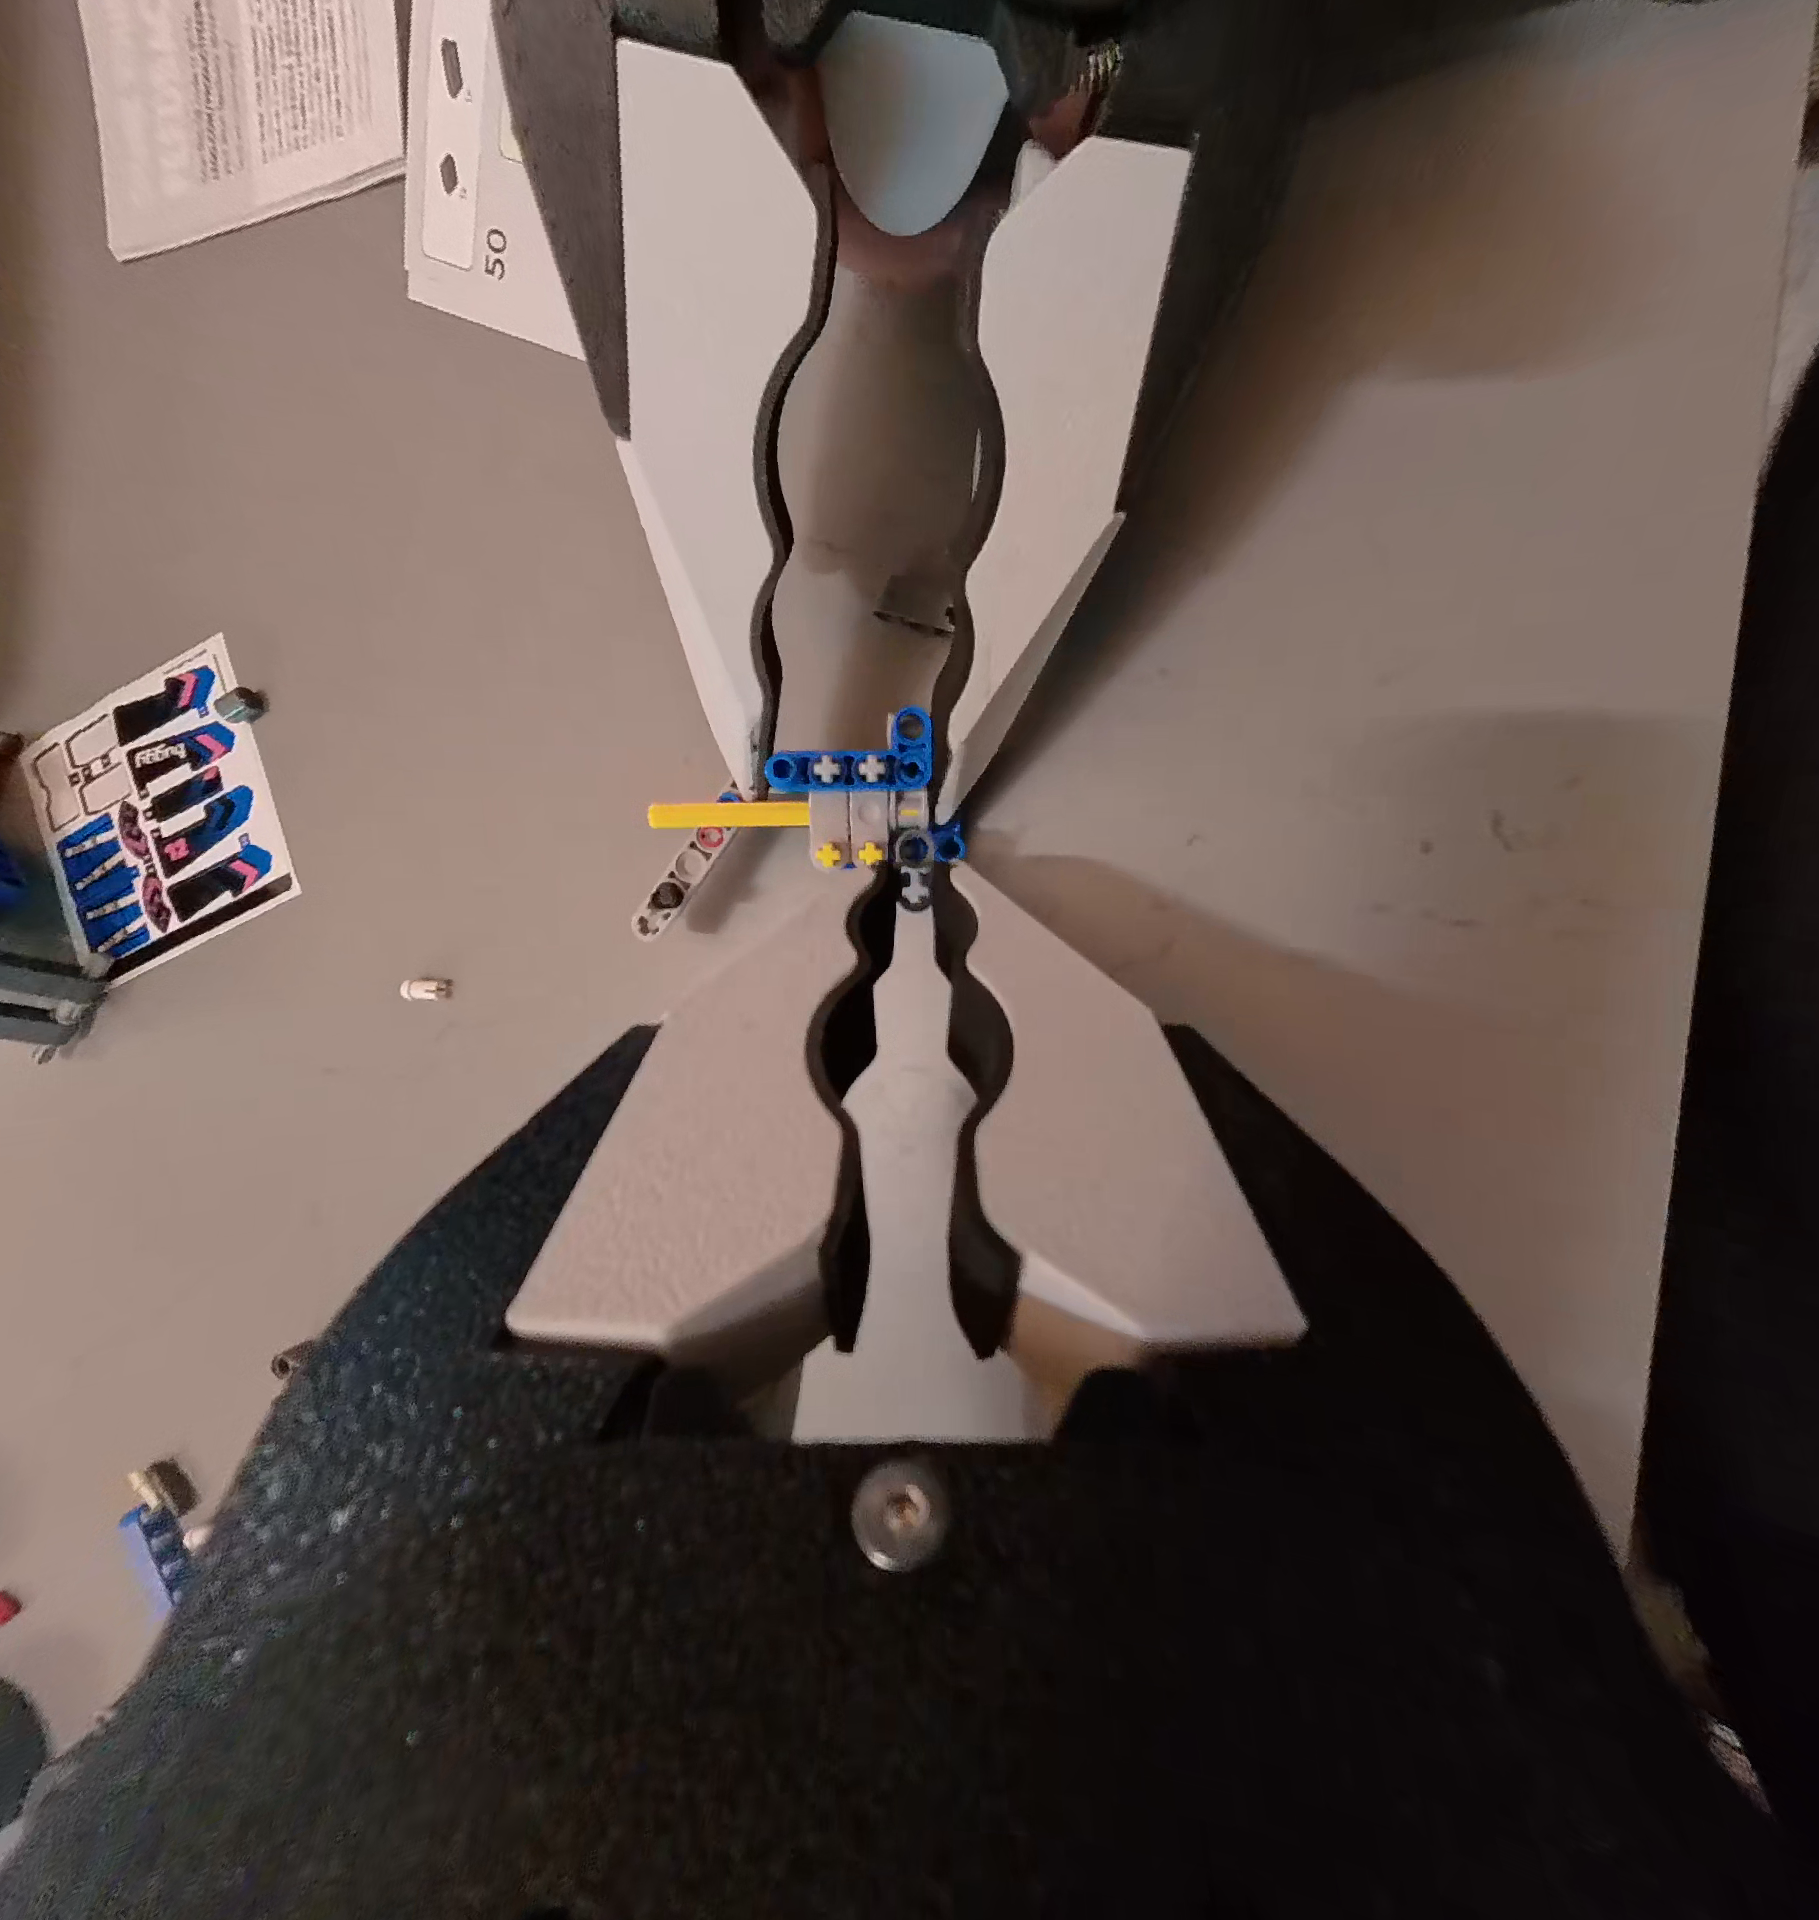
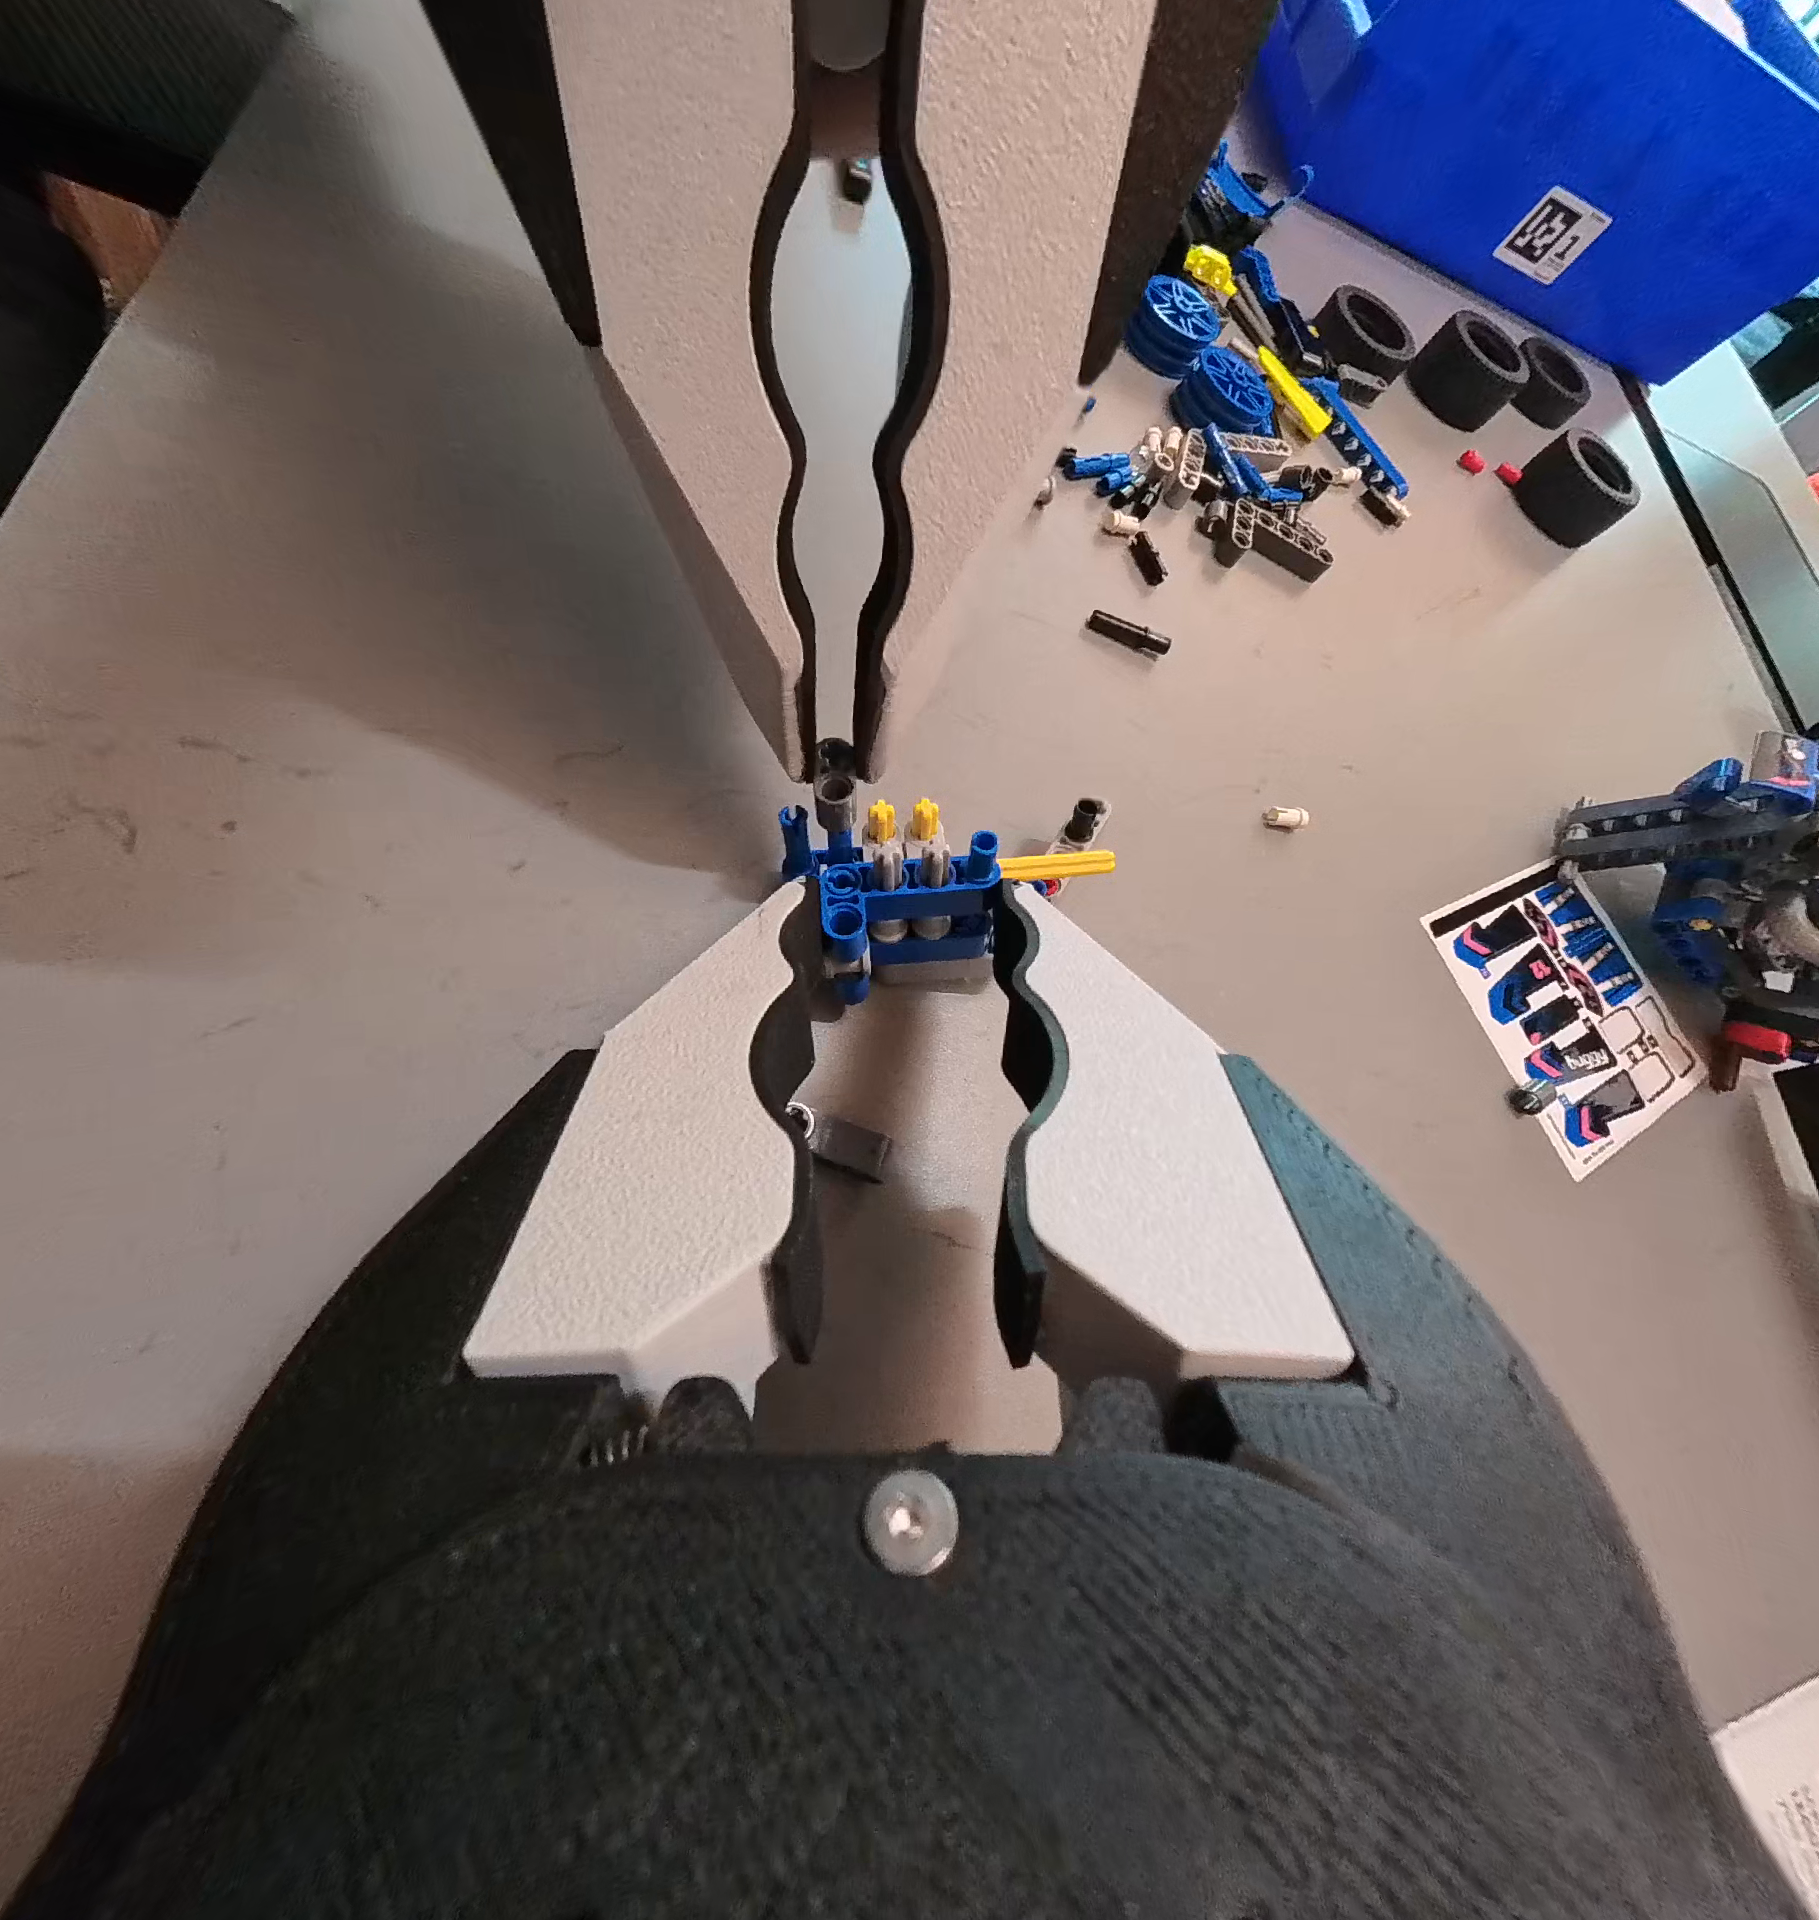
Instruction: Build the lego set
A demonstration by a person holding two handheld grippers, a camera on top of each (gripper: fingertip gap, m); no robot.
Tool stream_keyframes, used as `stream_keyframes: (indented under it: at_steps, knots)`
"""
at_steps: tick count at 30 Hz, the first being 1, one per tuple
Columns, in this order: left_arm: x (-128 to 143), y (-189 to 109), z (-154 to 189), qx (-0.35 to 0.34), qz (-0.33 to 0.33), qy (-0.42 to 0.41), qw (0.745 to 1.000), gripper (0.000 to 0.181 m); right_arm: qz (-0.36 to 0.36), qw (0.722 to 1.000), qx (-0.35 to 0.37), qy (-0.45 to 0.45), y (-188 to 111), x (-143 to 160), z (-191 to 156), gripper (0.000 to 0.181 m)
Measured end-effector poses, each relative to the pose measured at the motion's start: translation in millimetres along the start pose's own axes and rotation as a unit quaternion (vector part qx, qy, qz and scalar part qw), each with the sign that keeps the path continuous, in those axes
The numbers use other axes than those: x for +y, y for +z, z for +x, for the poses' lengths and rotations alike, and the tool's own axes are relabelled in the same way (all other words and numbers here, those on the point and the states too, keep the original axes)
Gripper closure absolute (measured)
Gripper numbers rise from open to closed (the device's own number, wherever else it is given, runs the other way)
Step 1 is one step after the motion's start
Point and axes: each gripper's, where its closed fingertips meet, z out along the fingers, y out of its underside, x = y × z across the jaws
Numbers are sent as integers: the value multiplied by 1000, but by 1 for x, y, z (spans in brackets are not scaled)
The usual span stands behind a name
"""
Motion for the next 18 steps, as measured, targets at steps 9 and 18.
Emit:
stream_keyframes:
  at_steps: [9,18]
  knots:
    - [0,0,-1,14,-5,-9,1000,177,-3,1000,-2,11,1,0,1,150]
    - [-1,0,0,20,82,-61,995,177,-3,1000,8,3,0,1,1,150]
